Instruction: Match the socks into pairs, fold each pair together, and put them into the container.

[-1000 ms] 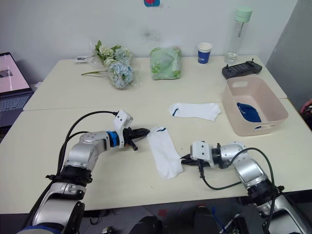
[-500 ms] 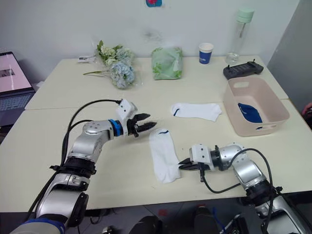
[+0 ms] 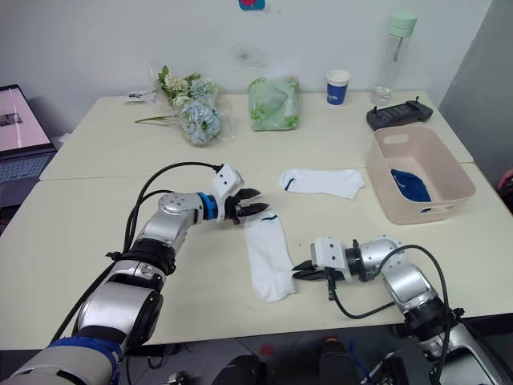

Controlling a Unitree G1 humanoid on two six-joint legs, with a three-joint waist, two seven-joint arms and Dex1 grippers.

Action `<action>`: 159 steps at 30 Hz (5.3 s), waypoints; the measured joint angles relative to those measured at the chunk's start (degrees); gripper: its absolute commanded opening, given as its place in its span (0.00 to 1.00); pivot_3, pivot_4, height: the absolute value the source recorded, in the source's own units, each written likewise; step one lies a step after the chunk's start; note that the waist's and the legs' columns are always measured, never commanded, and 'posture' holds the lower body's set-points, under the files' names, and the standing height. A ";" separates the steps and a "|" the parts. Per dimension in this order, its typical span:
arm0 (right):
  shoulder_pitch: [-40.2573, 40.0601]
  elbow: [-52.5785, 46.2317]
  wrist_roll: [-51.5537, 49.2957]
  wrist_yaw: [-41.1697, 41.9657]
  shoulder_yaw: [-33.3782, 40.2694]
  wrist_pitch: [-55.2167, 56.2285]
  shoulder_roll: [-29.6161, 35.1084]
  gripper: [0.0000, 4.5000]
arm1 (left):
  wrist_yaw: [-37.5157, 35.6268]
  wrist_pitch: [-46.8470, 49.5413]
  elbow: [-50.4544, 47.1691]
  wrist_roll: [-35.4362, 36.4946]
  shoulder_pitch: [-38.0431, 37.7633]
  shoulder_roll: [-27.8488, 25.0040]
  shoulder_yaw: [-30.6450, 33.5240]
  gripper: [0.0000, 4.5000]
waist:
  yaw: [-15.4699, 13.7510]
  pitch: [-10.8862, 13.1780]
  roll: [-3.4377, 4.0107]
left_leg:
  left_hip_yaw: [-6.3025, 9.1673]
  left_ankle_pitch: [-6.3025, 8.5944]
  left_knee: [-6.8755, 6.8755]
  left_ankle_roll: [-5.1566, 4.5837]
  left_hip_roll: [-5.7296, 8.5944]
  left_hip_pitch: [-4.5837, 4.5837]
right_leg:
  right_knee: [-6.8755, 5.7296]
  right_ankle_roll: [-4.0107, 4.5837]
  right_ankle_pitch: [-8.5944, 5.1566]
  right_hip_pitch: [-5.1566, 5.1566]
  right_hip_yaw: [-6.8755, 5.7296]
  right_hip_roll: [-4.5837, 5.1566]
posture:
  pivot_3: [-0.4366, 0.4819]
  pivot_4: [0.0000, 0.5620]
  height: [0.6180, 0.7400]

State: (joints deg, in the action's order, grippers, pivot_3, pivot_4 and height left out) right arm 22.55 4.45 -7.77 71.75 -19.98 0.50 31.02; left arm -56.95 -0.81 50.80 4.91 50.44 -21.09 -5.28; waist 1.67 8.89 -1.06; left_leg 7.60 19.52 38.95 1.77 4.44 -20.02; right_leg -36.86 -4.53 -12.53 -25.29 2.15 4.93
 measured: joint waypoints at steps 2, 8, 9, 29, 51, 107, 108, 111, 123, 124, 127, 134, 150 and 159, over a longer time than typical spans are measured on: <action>0.00 0.00 0.00 -0.39 0.00 0.00 -0.04 0.00 | -1.10 0.56 -0.39 0.34 0.06 -0.04 0.11 0.53 | 0.00 0.00 0.00 | 0.00 0.00 0.00 0.00 0.00 0.00 | -0.01 0.00 0.00 0.00 0.00 0.00 | 0.48 0.27 1.00; -0.06 -0.06 0.05 -0.62 -0.31 -0.05 -0.09 0.00 | -3.90 -1.74 -1.14 -2.99 -1.66 -0.44 -3.37 0.53 | 0.01 0.00 0.00 | -0.01 0.00 0.00 0.00 0.01 0.01 | -0.01 0.00 0.00 0.00 0.01 -0.01 | 0.48 0.27 1.00; -0.13 -0.28 0.05 -0.63 -0.35 -0.15 -0.08 0.00 | -3.76 -2.36 -0.91 -3.72 -1.88 -0.47 -3.82 0.53 | 0.01 0.00 0.00 | 0.00 0.00 0.00 0.00 0.01 0.00 | -0.01 0.00 0.00 -0.01 0.00 -0.01 | 0.48 0.27 1.00; -1.04 -1.74 0.07 -0.60 -0.42 0.34 0.47 0.00 | -5.32 -5.67 2.44 -5.89 -0.31 -1.86 -2.86 0.01 | 0.04 0.00 0.00 | 0.00 0.00 0.01 0.00 0.01 0.01 | -0.03 0.00 0.00 0.00 0.00 -0.02 | 0.48 0.27 1.00; 28.94 47.04 6.91 12.96 -2.30 37.29 -5.48 0.16 | 27.86 44.33 -77.73 7.40 -49.64 5.59 11.63 0.00 | 0.05 0.03 0.01 | -0.02 0.00 -0.01 0.00 -0.26 0.14 | -0.03 0.00 0.00 0.09 0.15 0.06 | 0.48 0.27 1.00; -3.70 -17.64 -25.62 -30.48 19.44 -69.62 -0.64 0.01 | 42.53 45.61 -89.45 14.39 -63.62 7.90 9.73 0.00 | -1.53 -0.04 0.01 | -0.05 0.03 -0.07 -0.05 -0.15 0.13 | 0.05 0.00 -0.01 0.20 0.12 0.06 | 0.48 0.27 1.00; -3.69 -17.44 -25.57 -30.54 19.42 -69.41 -0.64 0.01 | 42.51 45.61 -89.40 14.41 -63.45 7.72 9.76 0.00 | -1.53 -0.04 0.01 | -0.05 0.03 -0.07 -0.05 -0.14 0.13 | 0.05 0.00 -0.01 0.20 0.12 0.06 | 0.48 0.27 1.00; -3.53 -16.51 -25.03 -30.52 18.83 -67.80 -0.48 0.00 | 42.17 45.59 -88.84 14.45 -62.77 6.99 9.59 0.04 | -1.53 -0.04 0.01 | -0.06 0.03 -0.07 -0.05 -0.13 0.13 | 0.05 0.00 -0.01 0.21 0.12 0.06 | 0.48 0.27 1.00; -7.51 -15.61 -16.37 -27.65 18.89 -42.87 5.21 0.54 | 37.78 44.58 -87.96 18.33 -65.03 1.39 16.31 0.75 | -1.48 -0.01 0.01 | -0.06 0.02 -0.09 -0.04 -0.14 0.14 | 0.06 -0.02 -0.02 0.20 0.08 0.03 | 0.48 0.27 1.00; -8.19 -15.64 -14.88 -26.76 18.73 -39.11 6.06 0.54 | 36.11 42.91 -86.88 18.30 -64.86 -1.00 17.37 0.75 | -1.50 -0.01 0.01 | -0.06 0.02 -0.10 -0.04 -0.14 0.14 | 0.07 -0.02 -0.02 0.23 0.03 0.01 | 0.48 0.27 1.00; -8.76 -15.40 -11.55 -25.50 17.99 -31.72 6.43 0.54 | 32.42 39.22 -84.34 18.53 -63.05 -4.25 20.31 0.75 | -1.51 0.00 0.02 | -0.07 0.02 -0.09 -0.03 -0.15 0.14 | 0.08 -0.01 -0.02 0.23 0.06 0.02 | 0.48 0.27 1.00; -3.80 -17.01 -7.63 -21.76 7.79 -18.14 -2.26 0.09 | 18.57 27.28 -78.73 17.22 -50.53 -11.11 11.29 0.34 | -1.32 0.01 0.01 | -0.05 0.02 -0.15 -0.02 -0.15 0.14 | 0.20 0.00 -0.02 0.22 0.07 0.01 | 0.48 0.27 1.00; -6.44 -6.78 4.47 -24.41 2.17 -9.45 -0.04 0.00 | 15.81 15.43 -62.44 4.73 -47.77 -11.22 -3.33 0.00 | -1.43 -0.04 0.02 | -0.04 0.02 -0.13 -0.03 -0.14 0.26 | 0.10 0.00 -0.01 0.30 0.10 0.02 | 0.48 0.27 1.00; -9.20 -8.14 -4.77 -16.47 9.10 -6.73 2.01 0.00 | 10.14 11.85 -62.30 8.23 -48.42 -12.71 0.24 0.00 | -1.29 0.01 0.02 | -0.04 0.02 -0.13 -0.04 -0.20 0.22 | 0.09 0.00 -0.02 0.24 0.09 0.01 | 0.48 0.27 1.00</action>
State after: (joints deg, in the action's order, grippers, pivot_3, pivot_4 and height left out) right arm 13.35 -3.69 -12.54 55.29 -10.88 -6.24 33.02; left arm -46.81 11.04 -11.50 13.14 2.02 -33.81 -5.04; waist 0.38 8.90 -1.04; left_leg 7.56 19.54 38.82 1.74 4.24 -19.80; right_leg -36.77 -4.53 -12.54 -25.05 2.24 4.95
